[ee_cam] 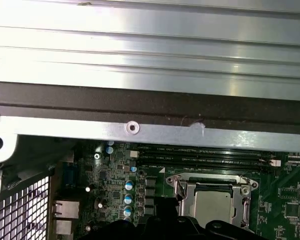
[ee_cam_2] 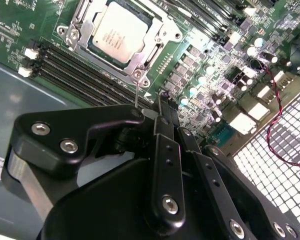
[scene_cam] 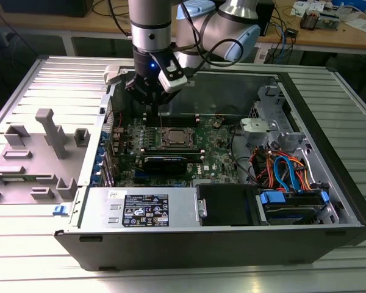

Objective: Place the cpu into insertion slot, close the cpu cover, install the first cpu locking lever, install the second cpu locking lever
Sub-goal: 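Install the first cpu locking lever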

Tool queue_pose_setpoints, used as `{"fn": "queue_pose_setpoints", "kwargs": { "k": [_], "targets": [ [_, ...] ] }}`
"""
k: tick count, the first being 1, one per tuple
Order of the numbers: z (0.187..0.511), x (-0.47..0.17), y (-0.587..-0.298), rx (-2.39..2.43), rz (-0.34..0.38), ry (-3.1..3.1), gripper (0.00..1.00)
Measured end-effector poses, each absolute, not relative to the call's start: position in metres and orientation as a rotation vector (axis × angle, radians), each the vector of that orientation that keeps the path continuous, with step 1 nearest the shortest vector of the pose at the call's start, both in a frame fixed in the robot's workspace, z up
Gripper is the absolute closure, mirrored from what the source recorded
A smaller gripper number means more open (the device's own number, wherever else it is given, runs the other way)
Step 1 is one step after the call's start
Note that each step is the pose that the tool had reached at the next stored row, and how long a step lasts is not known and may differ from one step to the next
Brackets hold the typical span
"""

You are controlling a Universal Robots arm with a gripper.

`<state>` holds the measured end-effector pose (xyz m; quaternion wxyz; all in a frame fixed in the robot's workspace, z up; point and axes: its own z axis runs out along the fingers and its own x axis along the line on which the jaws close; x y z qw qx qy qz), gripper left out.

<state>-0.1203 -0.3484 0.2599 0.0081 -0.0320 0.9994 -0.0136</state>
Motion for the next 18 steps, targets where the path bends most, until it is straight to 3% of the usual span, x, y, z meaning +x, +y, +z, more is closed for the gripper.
{"fn": "queue_pose_setpoints", "kwargs": {
  "k": [18],
  "targets": [
    [0.2598,-0.12,-0.3422,-0.1,-0.042,3.123,0.89]
  ]
}}
